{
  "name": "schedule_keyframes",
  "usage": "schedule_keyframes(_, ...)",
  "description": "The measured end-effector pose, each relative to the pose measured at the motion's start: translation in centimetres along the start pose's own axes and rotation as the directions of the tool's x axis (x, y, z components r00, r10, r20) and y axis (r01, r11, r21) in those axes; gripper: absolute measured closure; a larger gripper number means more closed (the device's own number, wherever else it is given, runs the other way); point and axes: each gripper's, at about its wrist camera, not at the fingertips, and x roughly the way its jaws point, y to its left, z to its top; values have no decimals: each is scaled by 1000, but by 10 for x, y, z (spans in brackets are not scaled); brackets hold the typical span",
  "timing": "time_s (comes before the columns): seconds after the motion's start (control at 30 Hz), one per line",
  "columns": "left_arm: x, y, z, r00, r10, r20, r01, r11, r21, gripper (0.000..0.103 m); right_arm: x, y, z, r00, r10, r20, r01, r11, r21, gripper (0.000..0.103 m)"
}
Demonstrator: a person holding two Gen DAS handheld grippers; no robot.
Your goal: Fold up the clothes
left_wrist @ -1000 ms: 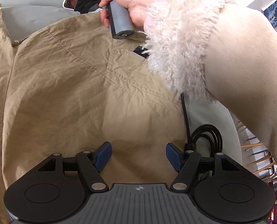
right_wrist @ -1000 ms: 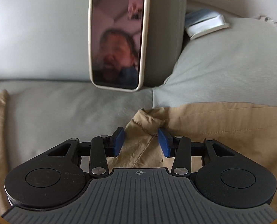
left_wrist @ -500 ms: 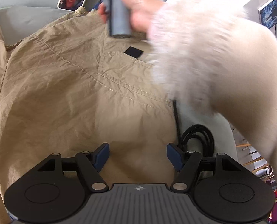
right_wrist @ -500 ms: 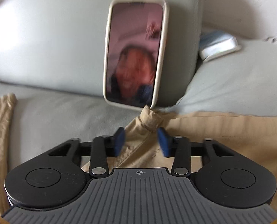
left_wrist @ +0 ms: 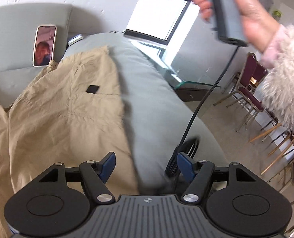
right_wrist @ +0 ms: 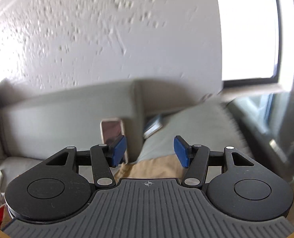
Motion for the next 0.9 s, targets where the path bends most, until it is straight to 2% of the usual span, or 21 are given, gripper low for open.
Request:
schedule_keyframes(0.13,-33,-25,-29,998,-11,-58,12,1000,11,35,-86,-27,17,994,-72,78,77,996,-51,35)
schedule_keyframes(0.27,-46,-25,-54,993,68,-93,-65,997,30,35,-127,-55,6,994,-98,46,99,995,-26,35)
schedule_keyframes(0.37,-57,-12,-68,988,125,-96,-125,992,6,35,-133,-69,-27,999,-50,-18,50,997,55,33)
schedule_keyframes(0.43,-66,4,-70,984,158,-84,-164,984,-64,35,-128,-66,-61,997,-5,-82,12,996,88,33)
schedule_keyframes(0.53,-86,19,-77,979,201,-37,-204,968,-146,35,-116,-51,-120,982,69,-174,-50,993,107,33)
schedule_keyframes(0.63,-89,20,-83,972,233,-24,-234,963,-135,39,-110,-34,-169,960,132,-246,-104,987,123,33)
schedule_keyframes(0.7,-87,14,-86,969,245,-19,-246,965,-94,42,-104,-27,-193,946,157,-282,-120,982,144,34)
schedule_keyframes(0.8,-79,-5,-90,969,248,-3,-248,969,14,44,-102,-24,-216,944,144,-298,-96,981,168,35)
schedule_keyframes(0.9,-63,-25,-92,964,267,17,-266,952,148,38,-100,-27,-228,942,149,-301,-90,976,201,35)
